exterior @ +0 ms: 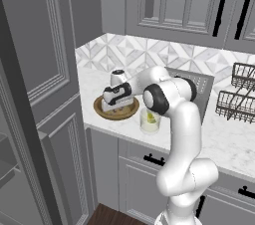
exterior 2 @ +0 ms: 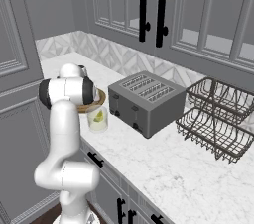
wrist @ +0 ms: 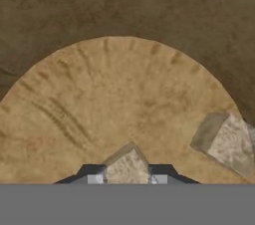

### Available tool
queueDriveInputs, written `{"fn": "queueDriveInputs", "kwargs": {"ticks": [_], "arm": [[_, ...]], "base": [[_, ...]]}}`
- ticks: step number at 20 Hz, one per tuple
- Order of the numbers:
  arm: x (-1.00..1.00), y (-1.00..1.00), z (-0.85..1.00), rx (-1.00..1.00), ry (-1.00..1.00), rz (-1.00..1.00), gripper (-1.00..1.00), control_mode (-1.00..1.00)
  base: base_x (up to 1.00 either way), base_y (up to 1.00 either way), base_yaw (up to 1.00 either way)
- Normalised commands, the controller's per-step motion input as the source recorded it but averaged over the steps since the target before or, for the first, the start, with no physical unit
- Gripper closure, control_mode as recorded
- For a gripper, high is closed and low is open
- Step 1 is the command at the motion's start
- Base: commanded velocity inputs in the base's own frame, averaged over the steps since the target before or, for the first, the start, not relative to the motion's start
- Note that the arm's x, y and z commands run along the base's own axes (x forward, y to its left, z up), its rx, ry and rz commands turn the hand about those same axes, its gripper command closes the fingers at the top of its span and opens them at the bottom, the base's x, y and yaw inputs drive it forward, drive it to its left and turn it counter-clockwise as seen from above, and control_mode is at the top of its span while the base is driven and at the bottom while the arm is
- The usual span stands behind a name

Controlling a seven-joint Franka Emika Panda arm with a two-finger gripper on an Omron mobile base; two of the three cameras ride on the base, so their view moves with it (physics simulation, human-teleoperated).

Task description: Grab a lemon wedge from the fridge and one ice cube from the ice bowl, and put them in the glass of lemonade.

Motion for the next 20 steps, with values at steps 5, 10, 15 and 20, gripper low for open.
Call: {"fn": "queueDriveInputs", "kwargs": {"ticks": [5,10,15,20], "arm": [[-0.02,-0.04,0.28,0.06,-0.03,0.0,1.0,-1.0],[0.0,-0.06,0.47,0.12,-0.06,0.0,1.0,-1.0],[0.0,-0.15,0.38,0.12,-0.03,0.0,1.0,-1.0],[-0.02,-0.19,0.1,0.07,-0.02,0.0,1.0,-1.0]], "base": [[0.0,0.0,0.0],[0.0,0.0,0.0],[0.0,0.0,0.0],[0.0,0.0,0.0]]}}
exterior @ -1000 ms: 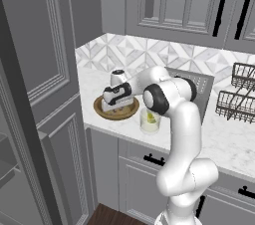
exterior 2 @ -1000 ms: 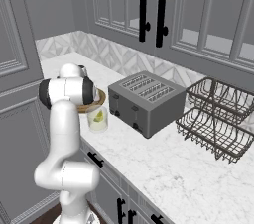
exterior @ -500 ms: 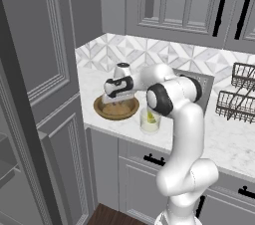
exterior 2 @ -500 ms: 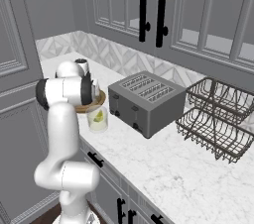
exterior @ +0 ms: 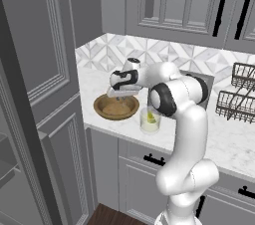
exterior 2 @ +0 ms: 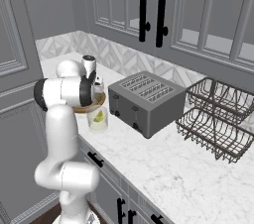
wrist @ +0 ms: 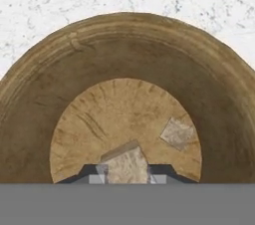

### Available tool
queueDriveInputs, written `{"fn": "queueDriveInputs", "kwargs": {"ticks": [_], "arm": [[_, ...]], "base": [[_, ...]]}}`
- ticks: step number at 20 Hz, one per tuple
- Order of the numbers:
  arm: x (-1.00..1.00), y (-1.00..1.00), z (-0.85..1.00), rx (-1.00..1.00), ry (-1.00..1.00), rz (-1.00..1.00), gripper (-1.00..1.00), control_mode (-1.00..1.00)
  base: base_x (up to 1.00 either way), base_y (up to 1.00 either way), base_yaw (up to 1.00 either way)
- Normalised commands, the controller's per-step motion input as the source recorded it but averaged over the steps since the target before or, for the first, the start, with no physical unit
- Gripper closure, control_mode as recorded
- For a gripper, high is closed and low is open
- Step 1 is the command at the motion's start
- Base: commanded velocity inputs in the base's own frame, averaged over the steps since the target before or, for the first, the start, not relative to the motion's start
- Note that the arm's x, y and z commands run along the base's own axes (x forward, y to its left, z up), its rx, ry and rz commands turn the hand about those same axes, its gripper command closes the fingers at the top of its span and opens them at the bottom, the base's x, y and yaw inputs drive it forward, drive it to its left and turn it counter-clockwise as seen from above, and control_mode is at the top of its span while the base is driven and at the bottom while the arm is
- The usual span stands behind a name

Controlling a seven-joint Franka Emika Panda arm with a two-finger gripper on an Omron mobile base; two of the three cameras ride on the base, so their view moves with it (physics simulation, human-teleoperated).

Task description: Grab a lemon wedge from the fridge and one ice cube from the ice bowl, and put them in the glass of lemonade.

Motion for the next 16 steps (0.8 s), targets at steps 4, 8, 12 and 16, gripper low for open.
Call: {"fn": "queueDriveInputs", "kwargs": {"ticks": [4,8,12,16], "arm": [[-0.07,-0.01,0.11,0.04,-0.07,0.0,1.0,-1.0],[-0.22,0.0,0.17,0.05,-0.09,0.0,1.0,-1.0],[-0.37,0.0,0.03,0.01,-0.06,-0.01,1.0,-1.0],[-0.34,0.04,0.12,-0.02,-0.02,-0.06,1.0,-1.0]], "base": [[0.0,0.0,0.0],[0.0,0.0,0.0],[0.0,0.0,0.0],[0.0,0.0,0.0]]}}
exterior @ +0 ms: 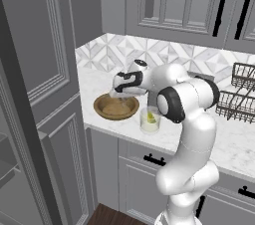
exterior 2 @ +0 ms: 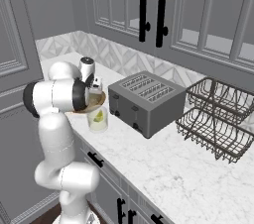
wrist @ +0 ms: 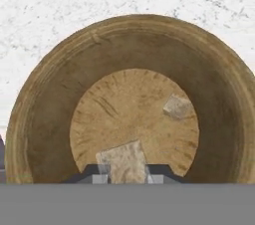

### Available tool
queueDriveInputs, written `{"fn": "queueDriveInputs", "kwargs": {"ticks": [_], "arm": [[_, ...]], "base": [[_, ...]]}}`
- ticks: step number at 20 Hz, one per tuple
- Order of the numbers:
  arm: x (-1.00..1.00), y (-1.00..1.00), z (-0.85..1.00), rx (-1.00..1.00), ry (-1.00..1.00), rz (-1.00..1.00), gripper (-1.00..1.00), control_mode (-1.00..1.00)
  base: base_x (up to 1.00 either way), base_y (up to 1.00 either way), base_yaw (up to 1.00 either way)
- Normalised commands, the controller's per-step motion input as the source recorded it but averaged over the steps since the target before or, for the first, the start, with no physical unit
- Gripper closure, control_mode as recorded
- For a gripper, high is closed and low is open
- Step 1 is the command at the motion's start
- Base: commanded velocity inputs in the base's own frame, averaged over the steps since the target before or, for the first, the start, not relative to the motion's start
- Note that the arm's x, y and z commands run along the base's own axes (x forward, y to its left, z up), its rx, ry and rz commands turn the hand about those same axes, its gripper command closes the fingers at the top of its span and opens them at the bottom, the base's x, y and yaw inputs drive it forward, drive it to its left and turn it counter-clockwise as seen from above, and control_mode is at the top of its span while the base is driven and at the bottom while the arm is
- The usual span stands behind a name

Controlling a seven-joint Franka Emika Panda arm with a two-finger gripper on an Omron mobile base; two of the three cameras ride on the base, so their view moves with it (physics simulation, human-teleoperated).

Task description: Grab a lemon wedge from the fridge and one ice cube from the ice bowl, and put them in the glass of lemonade.

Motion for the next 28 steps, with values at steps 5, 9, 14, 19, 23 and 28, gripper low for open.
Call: {"fn": "queueDriveInputs", "kwargs": {"ticks": [5,9,14,19,23,28], "arm": [[-0.43,-0.1,0.53,-0.09,0.06,-0.1,1.0,-1.0],[-0.48,-0.25,0.33,-0.09,0.06,-0.04,1.0,-1.0],[-0.59,-0.51,0.27,-0.06,0.01,-0.02,1.0,-1.0],[-0.56,-0.59,-0.06,-0.05,0.0,-0.02,1.0,-1.0],[-0.28,-0.5,-0.44,0.0,0.0,-0.01,1.0,-1.0],[0.12,-0.07,-0.23,-0.09,0.09,-0.01,1.0,-1.0]], "base": [[0.0,0.0,0.0],[0.0,0.0,0.0],[0.0,0.0,0.0],[0.0,0.0,0.0],[0.0,0.0,0.0],[0.0,0.0,0.0]]}}
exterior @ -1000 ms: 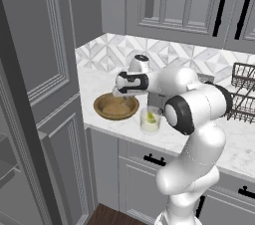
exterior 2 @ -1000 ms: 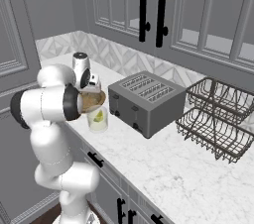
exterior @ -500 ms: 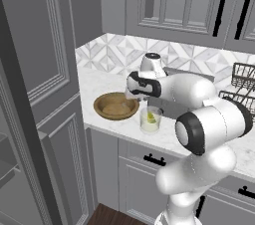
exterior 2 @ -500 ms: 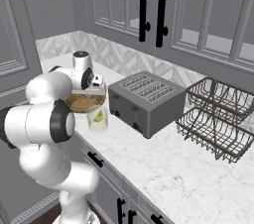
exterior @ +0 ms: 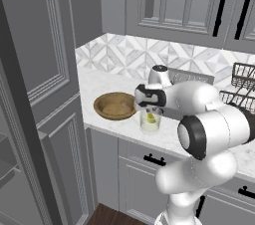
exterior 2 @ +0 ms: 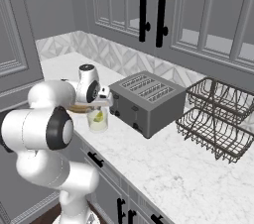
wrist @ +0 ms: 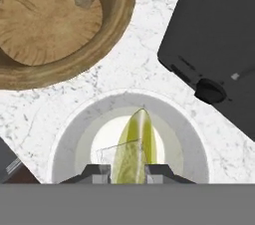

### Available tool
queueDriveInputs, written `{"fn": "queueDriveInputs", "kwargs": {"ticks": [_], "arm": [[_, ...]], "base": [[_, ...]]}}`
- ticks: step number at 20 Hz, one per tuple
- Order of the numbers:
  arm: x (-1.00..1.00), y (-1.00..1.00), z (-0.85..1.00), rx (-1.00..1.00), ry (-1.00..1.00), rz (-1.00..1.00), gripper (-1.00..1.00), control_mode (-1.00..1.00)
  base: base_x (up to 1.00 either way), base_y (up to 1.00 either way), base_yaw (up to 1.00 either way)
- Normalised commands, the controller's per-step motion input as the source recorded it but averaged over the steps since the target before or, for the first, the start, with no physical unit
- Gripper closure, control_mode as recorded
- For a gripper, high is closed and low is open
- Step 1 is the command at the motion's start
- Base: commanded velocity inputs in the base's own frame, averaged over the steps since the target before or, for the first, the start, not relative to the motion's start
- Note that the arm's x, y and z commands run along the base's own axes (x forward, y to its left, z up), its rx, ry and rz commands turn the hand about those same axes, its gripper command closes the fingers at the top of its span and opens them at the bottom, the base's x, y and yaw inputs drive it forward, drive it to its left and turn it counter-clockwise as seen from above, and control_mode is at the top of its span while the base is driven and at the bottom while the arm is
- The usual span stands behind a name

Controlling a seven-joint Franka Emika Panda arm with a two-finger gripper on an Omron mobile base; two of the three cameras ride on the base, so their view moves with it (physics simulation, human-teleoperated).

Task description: Grab a lemon wedge from the fridge and one ice cube from the ice bowl, and put them in the glass of lemonade.

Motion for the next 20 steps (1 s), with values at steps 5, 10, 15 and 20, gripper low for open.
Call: {"fn": "queueDriveInputs", "kwargs": {"ticks": [5,10,15,20], "arm": [[0.01,0.0,-0.03,0.0,0.07,0.0,1.0,-1.0],[0.0,-0.01,-0.14,0.0,0.02,0.0,1.0,-1.0],[-0.02,-0.01,-0.01,0.0,0.0,0.0,-1.0,-1.0],[-0.03,0.0,0.0,0.0,0.0,0.0,-1.0,-1.0]], "base": [[0.0,0.0,0.0],[0.0,0.0,0.0],[0.0,0.0,0.0],[0.0,0.0,0.0]]}}
